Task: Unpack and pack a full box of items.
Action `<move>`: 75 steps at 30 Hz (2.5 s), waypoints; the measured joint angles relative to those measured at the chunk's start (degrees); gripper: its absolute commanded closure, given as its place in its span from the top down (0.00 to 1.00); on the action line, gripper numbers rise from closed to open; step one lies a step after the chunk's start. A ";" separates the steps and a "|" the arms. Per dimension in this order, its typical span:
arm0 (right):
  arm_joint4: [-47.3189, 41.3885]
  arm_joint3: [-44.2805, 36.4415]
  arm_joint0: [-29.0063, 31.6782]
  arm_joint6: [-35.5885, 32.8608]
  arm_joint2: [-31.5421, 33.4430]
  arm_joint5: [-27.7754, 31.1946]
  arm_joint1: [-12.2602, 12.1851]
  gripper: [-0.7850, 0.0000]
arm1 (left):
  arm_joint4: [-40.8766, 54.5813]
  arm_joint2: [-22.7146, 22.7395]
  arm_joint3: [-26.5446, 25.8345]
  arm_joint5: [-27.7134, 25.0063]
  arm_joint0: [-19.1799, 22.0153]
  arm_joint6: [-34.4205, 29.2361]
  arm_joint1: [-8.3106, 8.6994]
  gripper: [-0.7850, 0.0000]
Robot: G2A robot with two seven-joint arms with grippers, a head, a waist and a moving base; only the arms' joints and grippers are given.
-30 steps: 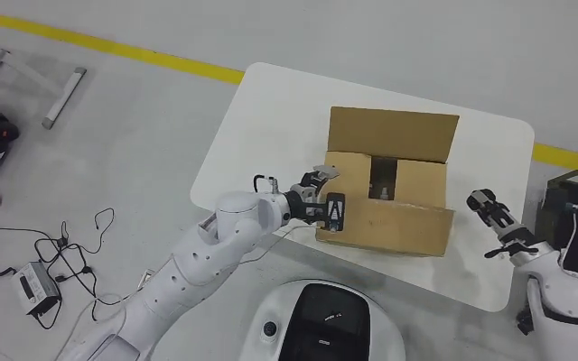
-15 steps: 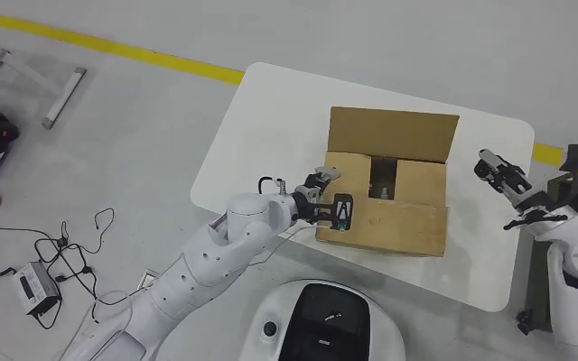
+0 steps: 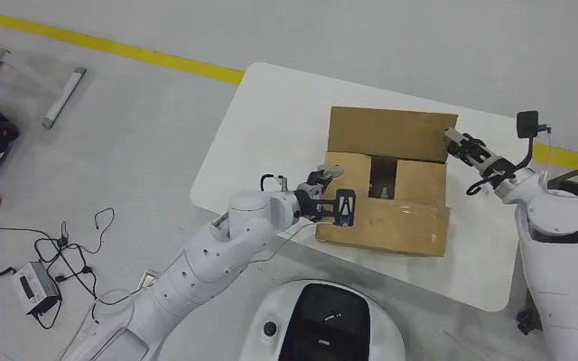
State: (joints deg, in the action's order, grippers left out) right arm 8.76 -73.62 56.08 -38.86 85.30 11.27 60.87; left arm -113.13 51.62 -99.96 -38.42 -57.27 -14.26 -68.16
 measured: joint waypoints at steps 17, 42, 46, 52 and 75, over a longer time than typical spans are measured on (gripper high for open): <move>-0.25 7.85 -4.57 0.19 0.24 4.79 -0.46 0.62 | 0.38 -0.17 1.60 -0.62 1.61 0.08 -0.65 1.00; -5.74 3.55 -1.24 -8.67 0.17 16.27 -1.49 0.29 | -0.19 0.54 3.77 -0.77 2.31 3.13 -0.93 1.00; -6.37 1.54 0.39 -10.55 1.42 17.23 -2.03 0.33 | -0.22 0.39 4.13 -0.78 2.36 3.19 -1.03 1.00; -6.15 -1.03 2.78 -13.46 3.33 18.96 -2.93 0.43 | -0.25 0.41 4.09 -0.65 2.11 2.99 -1.11 1.00; -12.46 -10.85 10.79 -18.42 5.12 18.33 -4.75 0.13 | 0.00 1.14 3.41 -0.64 0.55 2.46 -1.21 1.00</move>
State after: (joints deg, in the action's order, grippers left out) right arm -3.70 -84.47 66.87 -57.28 90.42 29.61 56.12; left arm -113.13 52.76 -96.55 -39.07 -56.72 -11.80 -69.37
